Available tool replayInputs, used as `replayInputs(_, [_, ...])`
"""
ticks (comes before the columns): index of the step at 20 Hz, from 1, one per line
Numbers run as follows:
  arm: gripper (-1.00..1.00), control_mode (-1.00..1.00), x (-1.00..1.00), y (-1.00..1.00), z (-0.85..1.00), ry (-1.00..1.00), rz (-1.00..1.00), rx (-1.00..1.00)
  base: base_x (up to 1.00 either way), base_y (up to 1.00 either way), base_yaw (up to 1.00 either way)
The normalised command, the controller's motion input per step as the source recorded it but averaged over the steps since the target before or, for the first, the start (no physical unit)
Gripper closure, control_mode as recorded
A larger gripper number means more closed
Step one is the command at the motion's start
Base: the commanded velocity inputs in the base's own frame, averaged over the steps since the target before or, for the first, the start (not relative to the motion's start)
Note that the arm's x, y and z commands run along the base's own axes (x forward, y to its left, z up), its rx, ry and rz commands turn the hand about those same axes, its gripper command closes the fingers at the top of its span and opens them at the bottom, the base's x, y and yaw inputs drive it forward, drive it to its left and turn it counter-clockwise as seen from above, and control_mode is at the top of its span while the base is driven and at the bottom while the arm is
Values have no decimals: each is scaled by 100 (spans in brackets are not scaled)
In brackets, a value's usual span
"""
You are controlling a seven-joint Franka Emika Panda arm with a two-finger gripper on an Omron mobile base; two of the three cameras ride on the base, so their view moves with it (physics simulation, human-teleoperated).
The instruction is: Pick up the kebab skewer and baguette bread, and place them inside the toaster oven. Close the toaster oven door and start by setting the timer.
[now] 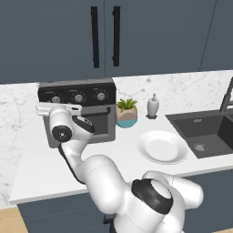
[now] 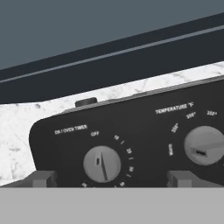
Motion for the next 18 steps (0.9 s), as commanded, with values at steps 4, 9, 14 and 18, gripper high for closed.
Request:
replayInputs(4, [-100, -100, 25, 0, 0, 0, 0, 0, 0, 0, 0])
replayInputs(9, [-100, -100, 16, 0, 0, 0, 0, 0, 0, 0, 0])
replayInputs(14, [-100, -100, 7, 0, -10, 0, 0, 0, 0, 0, 0])
replayInputs(18, [-100, -100, 2, 0, -2, 0, 0, 0, 0, 0, 0])
